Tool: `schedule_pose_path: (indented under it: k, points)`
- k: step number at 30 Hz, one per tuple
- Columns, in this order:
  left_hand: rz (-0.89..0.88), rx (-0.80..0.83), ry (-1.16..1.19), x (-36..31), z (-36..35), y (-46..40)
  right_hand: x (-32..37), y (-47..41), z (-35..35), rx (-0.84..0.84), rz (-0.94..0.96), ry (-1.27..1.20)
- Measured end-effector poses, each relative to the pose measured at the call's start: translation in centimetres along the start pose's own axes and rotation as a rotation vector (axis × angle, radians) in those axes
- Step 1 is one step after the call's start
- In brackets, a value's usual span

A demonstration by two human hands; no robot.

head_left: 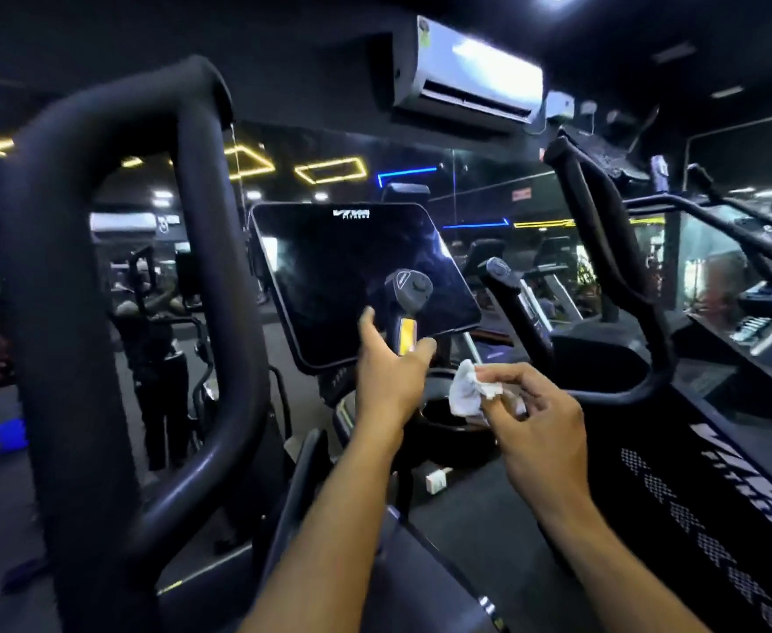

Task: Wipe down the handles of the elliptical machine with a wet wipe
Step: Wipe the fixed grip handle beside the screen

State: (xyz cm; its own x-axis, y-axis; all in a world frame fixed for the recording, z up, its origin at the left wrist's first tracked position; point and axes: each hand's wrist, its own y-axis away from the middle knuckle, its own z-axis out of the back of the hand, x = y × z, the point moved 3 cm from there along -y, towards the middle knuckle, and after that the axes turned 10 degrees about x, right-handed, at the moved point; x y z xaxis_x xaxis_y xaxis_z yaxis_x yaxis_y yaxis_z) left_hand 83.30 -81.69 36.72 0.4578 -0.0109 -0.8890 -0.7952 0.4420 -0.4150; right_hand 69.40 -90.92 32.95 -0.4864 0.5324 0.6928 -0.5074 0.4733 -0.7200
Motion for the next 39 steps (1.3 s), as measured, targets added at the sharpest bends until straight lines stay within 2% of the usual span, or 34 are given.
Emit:
schedule_pose_path:
  k: [3, 7, 10, 12, 17, 19, 24, 29, 35, 39]
  points:
    - [0.047, 0.118, -0.026, 0.1, 0.2, -3.1, 1.0, -3.5, -0.3, 0.0, 0.178, 0.106]
    - [-0.034, 0.083, -0.005, 0.7, -0.2, -3.6, 1.0, -9.7, -3.1, 0.073, 0.429, 0.295]
    - [-0.087, 0.043, -0.035, 0.9, -0.4, -3.4, -1.1, -12.6, -6.7, 0.273, 0.404, 0.436]
    - [-0.112, 0.04, -0.045, 0.9, -0.4, -3.5, -2.1, -12.5, -7.6, 0.297, 0.431, 0.491]
    - [-0.118, 0.063, -0.029, 1.8, -0.6, -4.2, -3.8, -10.2, -5.3, 0.404, 0.632, 0.572]
    - [-0.118, 0.057, -0.008, 1.8, -0.6, -4.2, -4.3, -10.6, -4.9, 0.406, 0.63, 0.574]
    - [-0.165, 0.041, -0.032, 1.7, -0.6, -4.2, -2.4, -12.0, -7.7, 0.385, 0.494, 0.494]
    - [-0.166, 0.058, -0.037, 1.8, -0.5, -4.2, -4.3, -9.8, -4.9, 0.532, 0.675, 0.573]
    - [-0.167, 0.054, 0.037, 1.6, -0.5, -3.8, -2.6, -12.6, -7.4, 0.522, 0.459, 0.553]
    - [-0.134, 0.015, 0.059, 2.1, -0.4, -4.0, -3.2, -10.8, -6.1, 0.578, 0.64, 0.626]
